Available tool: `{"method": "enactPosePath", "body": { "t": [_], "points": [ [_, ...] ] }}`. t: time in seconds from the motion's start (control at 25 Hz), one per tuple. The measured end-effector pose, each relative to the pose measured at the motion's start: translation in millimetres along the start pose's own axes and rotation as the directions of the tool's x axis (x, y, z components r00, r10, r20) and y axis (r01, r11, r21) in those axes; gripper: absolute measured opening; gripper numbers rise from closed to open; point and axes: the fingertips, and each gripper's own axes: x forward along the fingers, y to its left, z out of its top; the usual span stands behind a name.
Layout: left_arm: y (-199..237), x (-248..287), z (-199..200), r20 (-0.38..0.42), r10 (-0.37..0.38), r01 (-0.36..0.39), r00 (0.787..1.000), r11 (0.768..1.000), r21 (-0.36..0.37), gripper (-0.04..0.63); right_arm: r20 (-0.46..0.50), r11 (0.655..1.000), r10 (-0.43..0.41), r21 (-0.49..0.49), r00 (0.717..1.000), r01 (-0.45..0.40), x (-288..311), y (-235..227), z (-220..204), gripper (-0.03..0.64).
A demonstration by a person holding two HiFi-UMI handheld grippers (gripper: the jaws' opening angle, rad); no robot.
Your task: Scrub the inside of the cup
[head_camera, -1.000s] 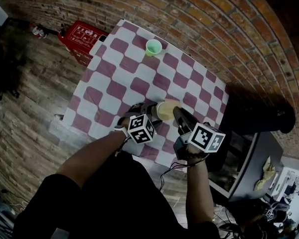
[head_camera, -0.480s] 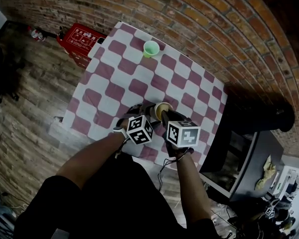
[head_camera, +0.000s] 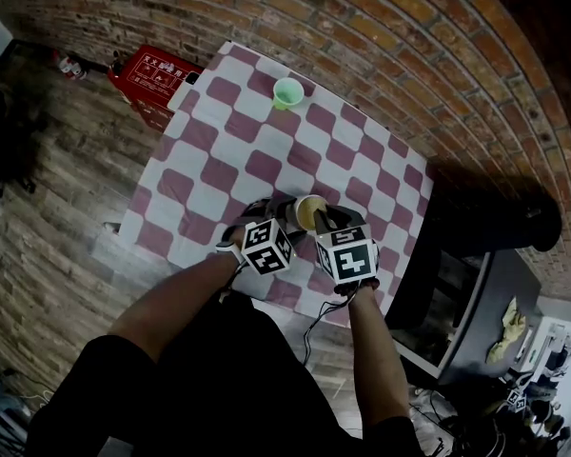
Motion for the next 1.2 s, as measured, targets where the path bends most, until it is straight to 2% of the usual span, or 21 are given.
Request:
{"method": "enactPosePath", "body": {
  "t": [0.24,0.36,0.52,0.64,0.76,0.8,0.84,0.88,0.92,1.2],
  "points": [
    [0.2,0.0,-0.5,-0.001,-0.001,0.001,1.000,1.000,-0.003,0.330,0.141,0.998,-0.055,0.037,0.988,0.051,-70.8,-15.8,32.4,0.069],
    [-0.4,0.5,-1.3,-0.001,0.000,0.000,1.000,1.000,-0.003,0.330,0.167,0.999,-0.043,0.019,0.985,0.040,-83.7,-8.1,38.9,0.069],
    [-0.4,0.3,-1.1,-0.002,0.003,-0.003,1.000,1.000,-0.007,0.330,0.090,1.000,0.003,-0.013,0.996,-0.002,-47.2,8.5,21.4,0.069],
    [-0.9,1.0,-3.5,-0.011,0.004,-0.004,1.000,1.000,-0.006,0.330,0.018,0.999,0.036,0.016,0.999,-0.036,-10.4,16.0,4.6,0.069],
    [-1.9,5.3,-24.1,-0.108,0.008,-0.005,0.994,1.000,0.030,0.328,-0.047,0.997,0.033,0.072,0.998,-0.030,17.2,11.9,-5.9,0.069],
    [-2.6,5.6,-30.9,-0.126,0.016,-0.011,0.992,0.999,0.041,0.328,-0.067,0.995,0.031,0.092,0.997,-0.024,22.6,10.0,-8.2,0.069],
    [-3.0,4.4,-33.1,-0.111,0.027,-0.023,0.993,0.999,0.036,0.328,-0.081,0.994,0.032,0.111,0.996,-0.023,25.9,9.0,-9.9,0.069],
    [-3.2,2.7,-32.2,-0.078,0.036,-0.035,0.996,0.999,0.015,0.281,-0.085,0.991,0.038,0.129,0.996,-0.026,27.5,9.0,-10.9,0.069],
    [-3.2,1.4,-30.9,-0.052,0.042,-0.043,0.998,0.999,-0.008,0.262,-0.081,0.989,0.045,0.141,0.996,-0.033,27.8,9.5,-11.1,0.069],
    [-1.6,3.0,-34.2,-0.061,0.061,-0.060,0.996,0.998,0.012,0.257,-0.010,0.992,0.028,0.126,1.000,-0.027,3.1,5.5,-5.9,0.069]
  ]
}}
